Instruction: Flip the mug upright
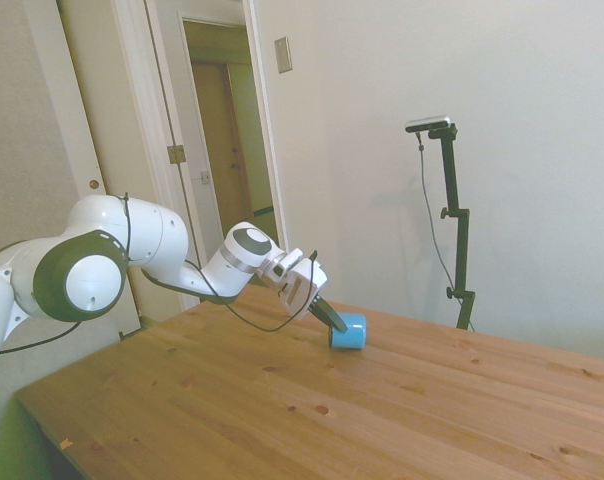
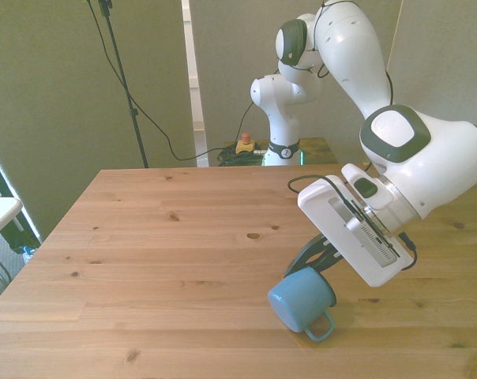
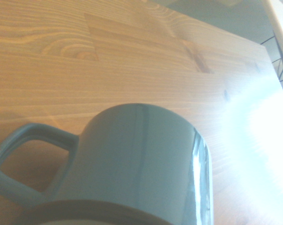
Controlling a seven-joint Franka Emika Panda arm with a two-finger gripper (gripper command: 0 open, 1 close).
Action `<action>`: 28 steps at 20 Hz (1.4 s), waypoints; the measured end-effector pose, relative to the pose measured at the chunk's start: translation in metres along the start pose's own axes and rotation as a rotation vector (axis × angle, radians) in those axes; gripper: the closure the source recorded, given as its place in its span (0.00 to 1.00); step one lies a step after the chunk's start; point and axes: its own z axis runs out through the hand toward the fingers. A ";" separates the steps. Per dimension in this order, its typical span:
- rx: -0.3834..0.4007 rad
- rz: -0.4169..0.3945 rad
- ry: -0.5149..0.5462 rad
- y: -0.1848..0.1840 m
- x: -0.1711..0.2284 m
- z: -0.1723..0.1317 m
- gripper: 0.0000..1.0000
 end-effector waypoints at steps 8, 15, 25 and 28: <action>0.096 0.026 -0.242 0.025 0.045 -0.031 1.00; 0.295 0.051 -0.449 0.034 0.067 -0.049 1.00; 0.420 0.147 -0.625 0.072 0.049 -0.012 1.00; 0.384 0.191 -0.644 0.086 0.052 0.020 1.00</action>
